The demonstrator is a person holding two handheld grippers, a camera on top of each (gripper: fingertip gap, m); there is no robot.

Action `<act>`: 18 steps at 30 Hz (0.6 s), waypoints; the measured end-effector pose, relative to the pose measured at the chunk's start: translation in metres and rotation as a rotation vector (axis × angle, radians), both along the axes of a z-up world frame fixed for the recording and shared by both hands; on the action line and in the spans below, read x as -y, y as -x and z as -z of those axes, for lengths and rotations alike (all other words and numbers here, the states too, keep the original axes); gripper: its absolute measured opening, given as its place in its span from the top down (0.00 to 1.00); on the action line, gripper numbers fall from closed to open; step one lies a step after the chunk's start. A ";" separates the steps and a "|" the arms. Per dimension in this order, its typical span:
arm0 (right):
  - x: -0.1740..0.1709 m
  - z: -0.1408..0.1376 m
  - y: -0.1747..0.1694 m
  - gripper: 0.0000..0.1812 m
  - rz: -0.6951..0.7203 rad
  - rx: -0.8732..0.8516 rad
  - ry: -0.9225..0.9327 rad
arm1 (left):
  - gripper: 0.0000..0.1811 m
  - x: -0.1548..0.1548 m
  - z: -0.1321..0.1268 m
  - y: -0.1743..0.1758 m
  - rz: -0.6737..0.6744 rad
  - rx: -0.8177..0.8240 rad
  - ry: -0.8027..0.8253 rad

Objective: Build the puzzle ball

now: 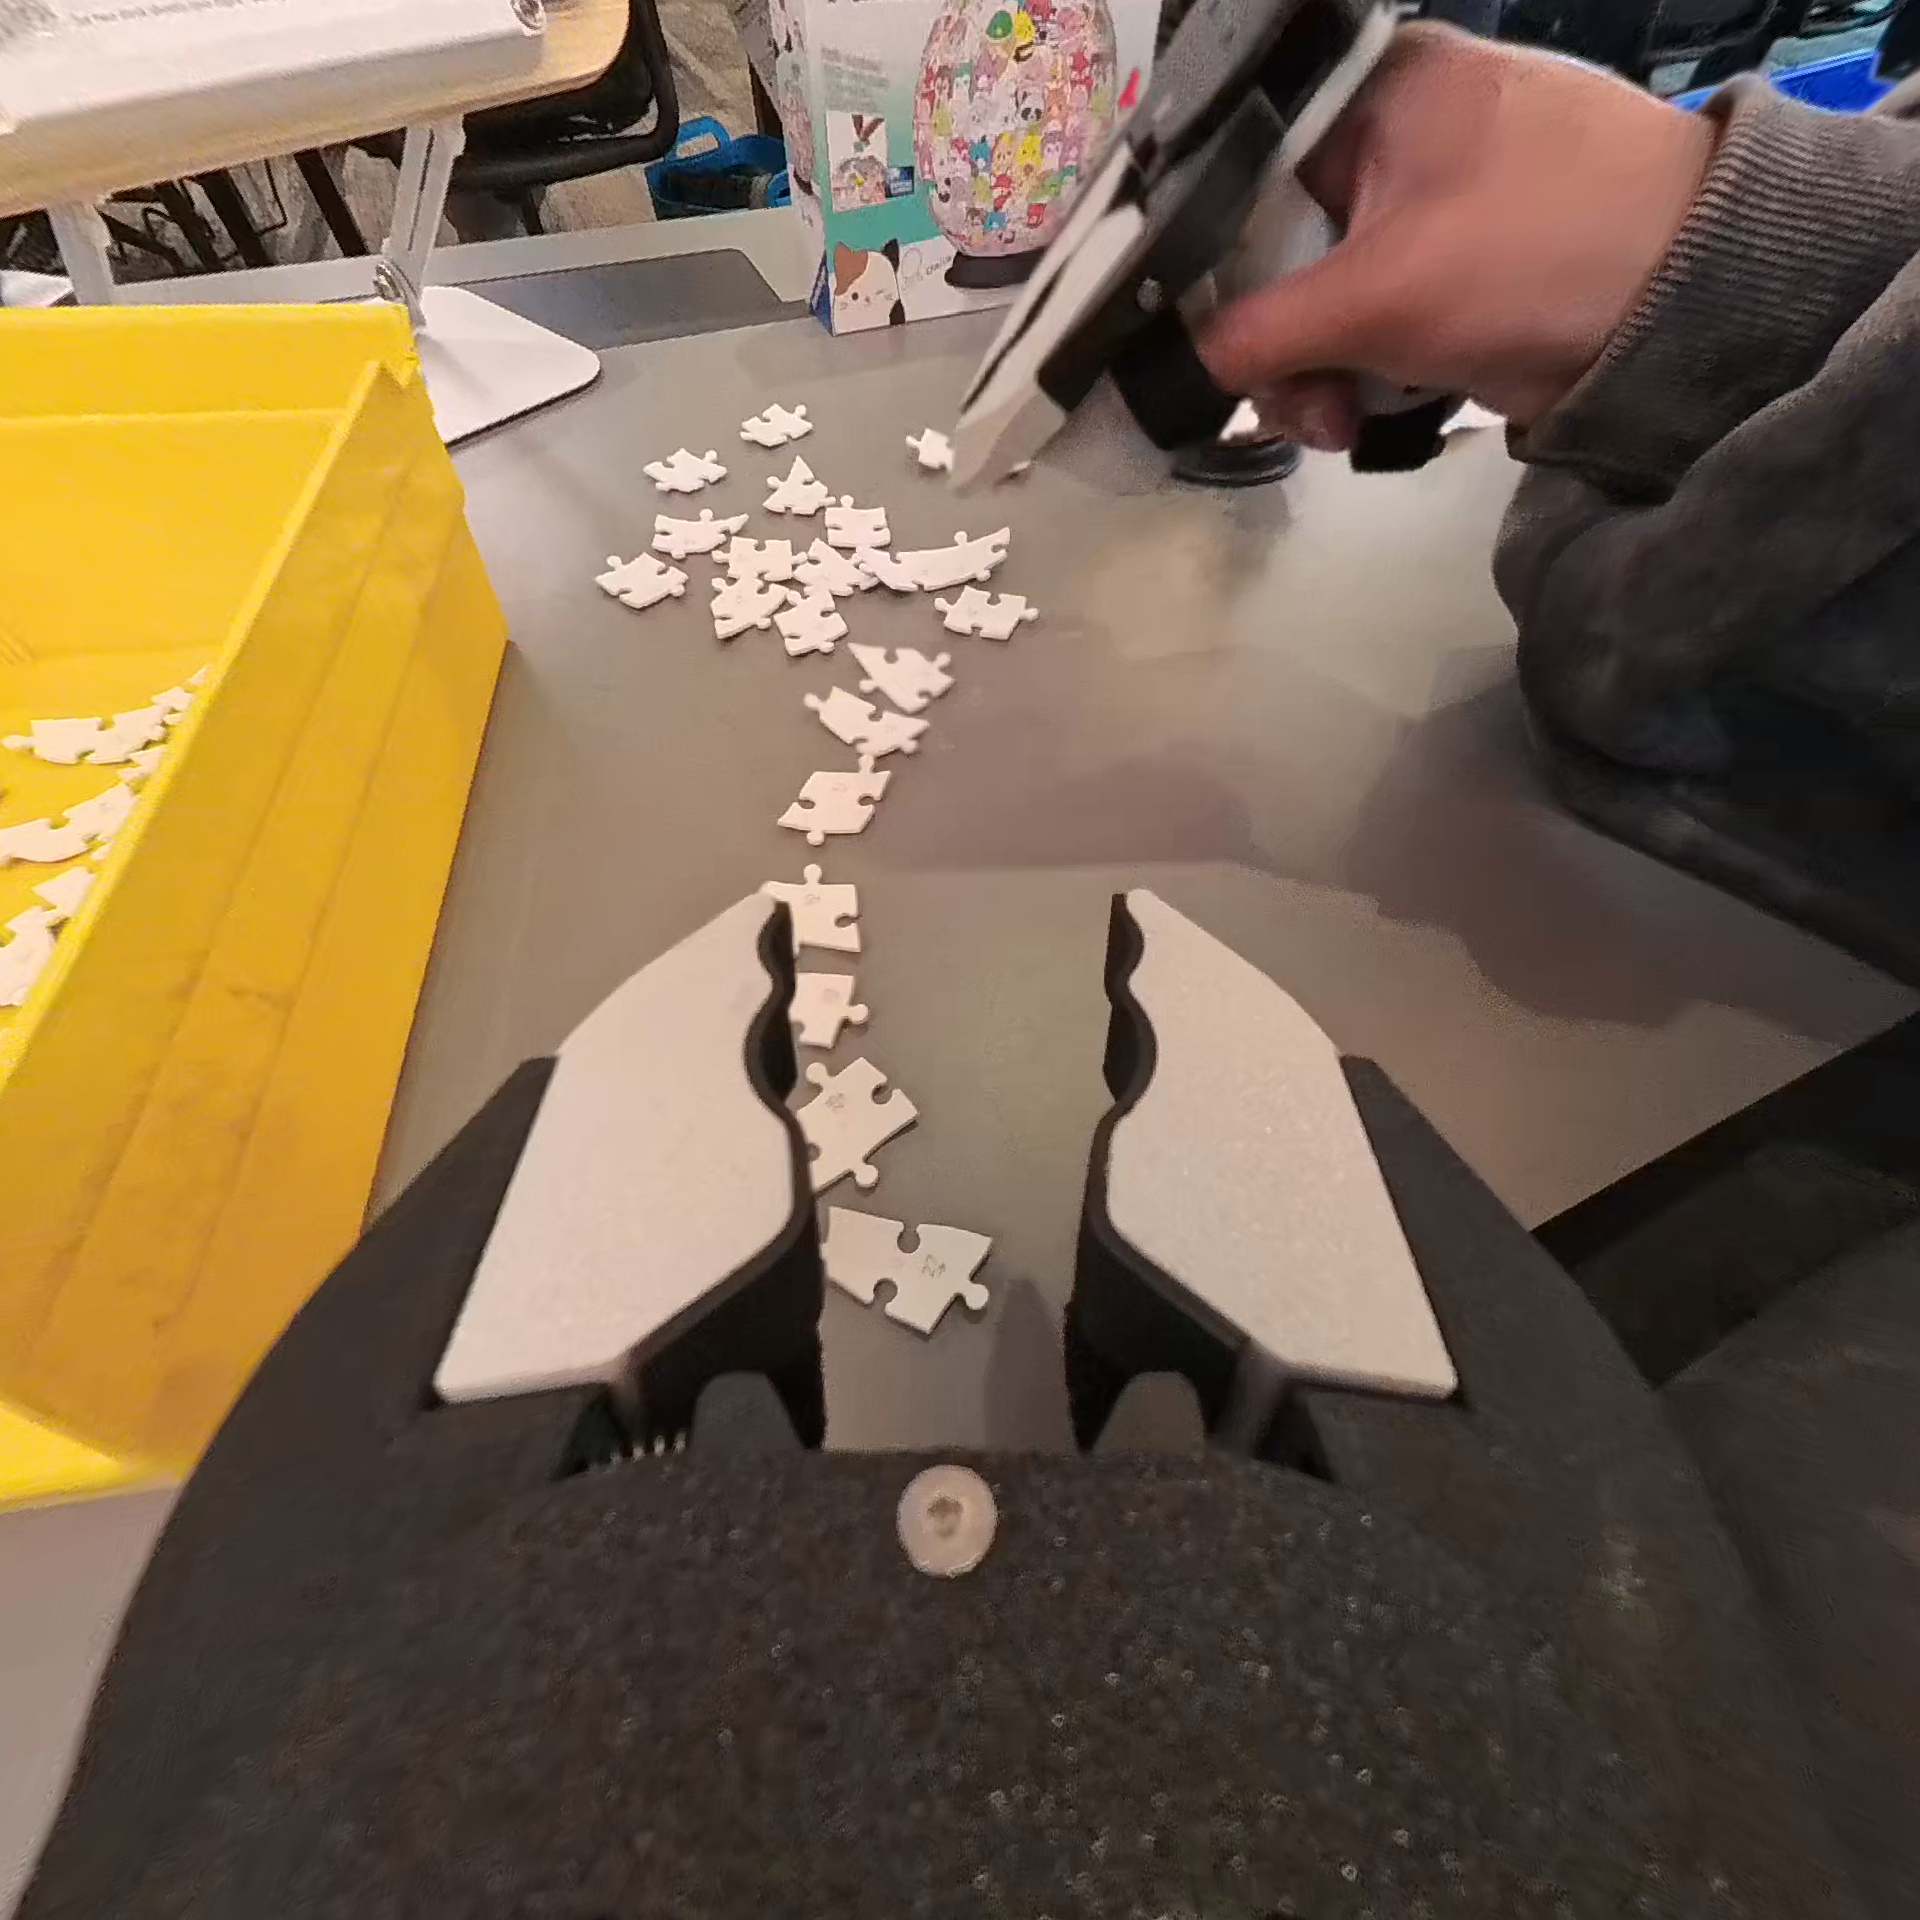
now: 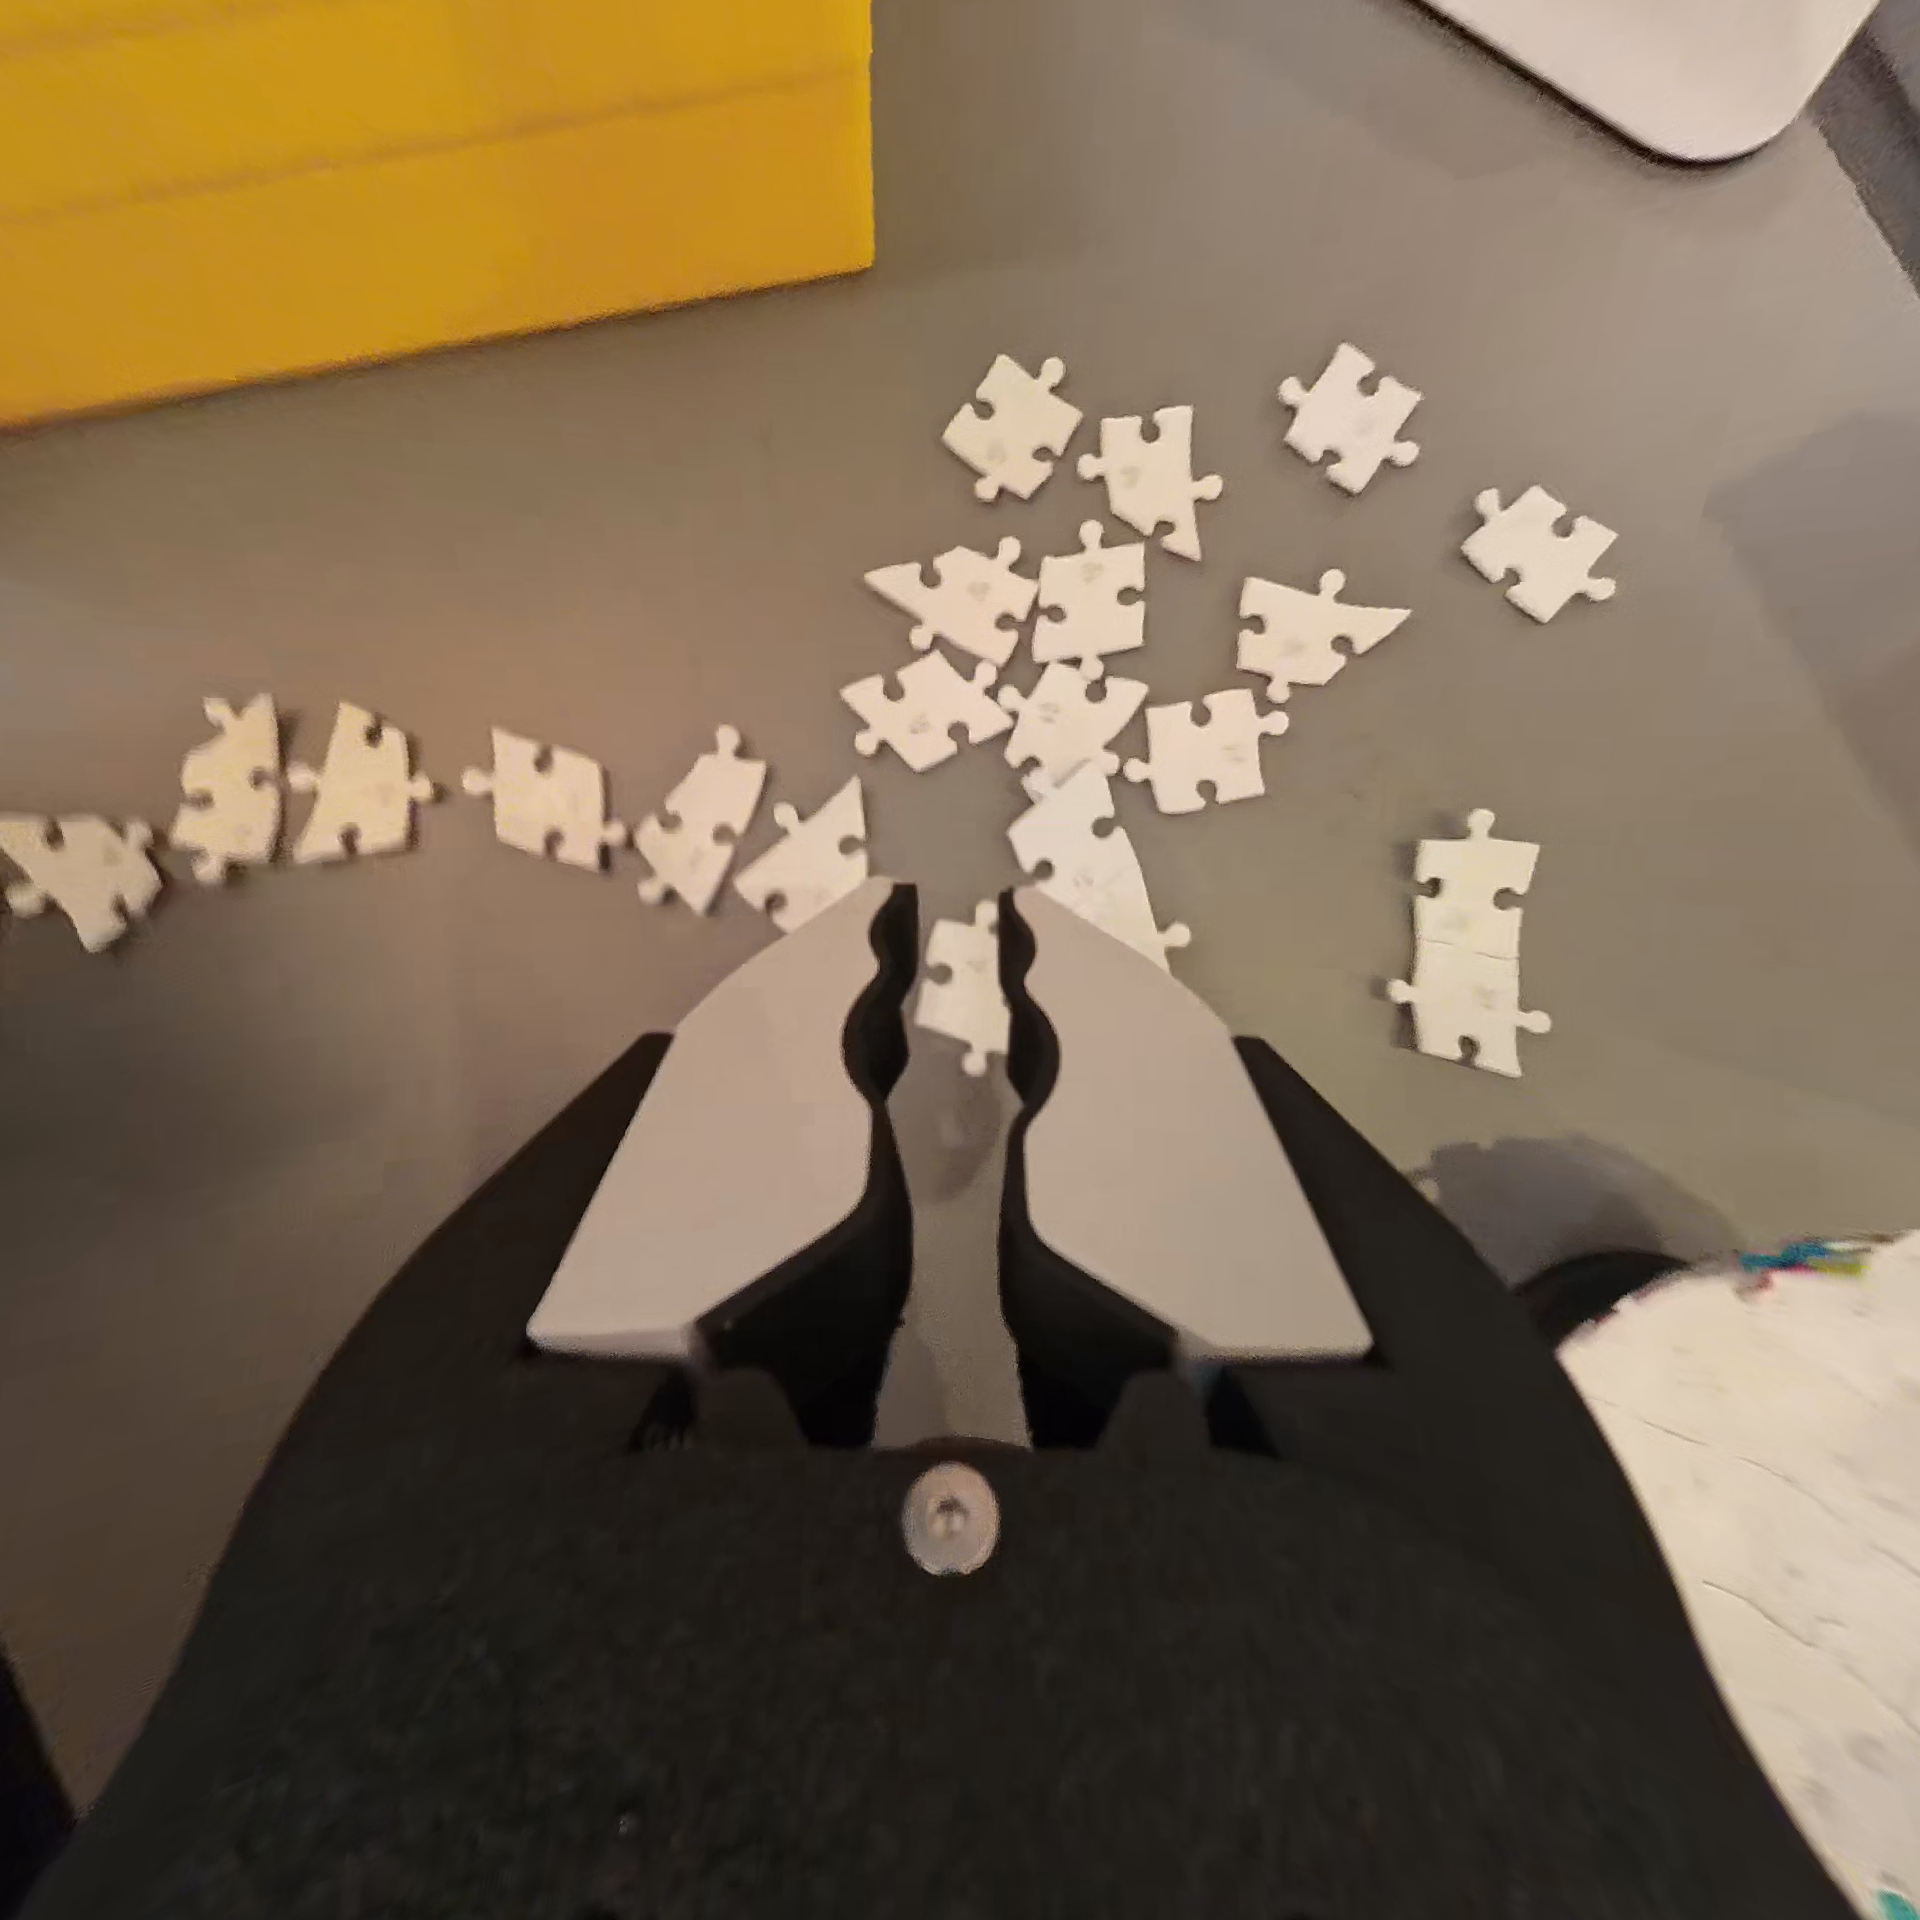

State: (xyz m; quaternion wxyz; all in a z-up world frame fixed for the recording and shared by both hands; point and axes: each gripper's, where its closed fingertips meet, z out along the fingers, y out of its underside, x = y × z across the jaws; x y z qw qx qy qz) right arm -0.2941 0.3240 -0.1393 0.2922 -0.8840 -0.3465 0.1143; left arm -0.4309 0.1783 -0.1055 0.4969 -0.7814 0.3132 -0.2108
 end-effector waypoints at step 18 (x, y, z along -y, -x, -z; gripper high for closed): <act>0.011 0.053 -0.014 0.92 -0.078 0.131 0.014 | 0.69 0.002 0.007 -0.008 0.015 -0.051 0.000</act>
